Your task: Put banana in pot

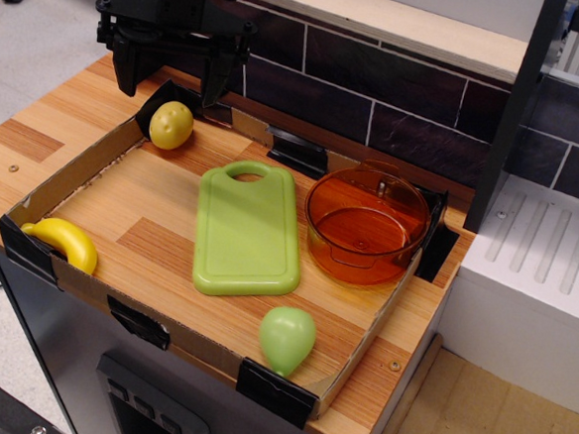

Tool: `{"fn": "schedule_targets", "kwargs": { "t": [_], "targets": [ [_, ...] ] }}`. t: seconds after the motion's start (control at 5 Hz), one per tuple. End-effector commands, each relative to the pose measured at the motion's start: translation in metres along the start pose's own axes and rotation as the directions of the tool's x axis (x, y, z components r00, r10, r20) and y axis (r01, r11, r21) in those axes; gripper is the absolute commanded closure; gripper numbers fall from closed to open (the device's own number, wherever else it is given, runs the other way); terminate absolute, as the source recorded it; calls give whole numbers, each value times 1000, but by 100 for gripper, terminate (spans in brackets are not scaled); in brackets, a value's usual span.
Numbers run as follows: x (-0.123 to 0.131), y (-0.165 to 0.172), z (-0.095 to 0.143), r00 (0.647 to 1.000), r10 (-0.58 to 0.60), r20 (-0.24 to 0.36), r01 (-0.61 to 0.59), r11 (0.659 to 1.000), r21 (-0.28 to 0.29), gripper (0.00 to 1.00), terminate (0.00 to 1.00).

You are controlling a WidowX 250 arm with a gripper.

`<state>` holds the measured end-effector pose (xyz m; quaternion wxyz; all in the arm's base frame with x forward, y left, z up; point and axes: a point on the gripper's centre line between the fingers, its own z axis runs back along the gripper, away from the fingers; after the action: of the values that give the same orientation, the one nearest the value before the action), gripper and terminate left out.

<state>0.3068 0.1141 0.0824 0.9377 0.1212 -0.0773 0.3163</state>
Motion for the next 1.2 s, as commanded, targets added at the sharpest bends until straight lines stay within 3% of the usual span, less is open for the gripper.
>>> {"fn": "schedule_targets", "kwargs": {
  "t": [0.0,0.2,0.4,0.6,1.0],
  "targets": [
    [0,0,0,1000,0,0,0,1000,0,0,0],
    [-17,4,11,990,142,3,-142,988,-58,0,0],
    [-26,9,17,956,292,-36,-293,954,-56,0,0],
    [-33,20,15,893,450,-13,-449,889,-91,0,0],
    [-44,44,3,807,589,-28,-589,808,30,0,0]
  ]
}}
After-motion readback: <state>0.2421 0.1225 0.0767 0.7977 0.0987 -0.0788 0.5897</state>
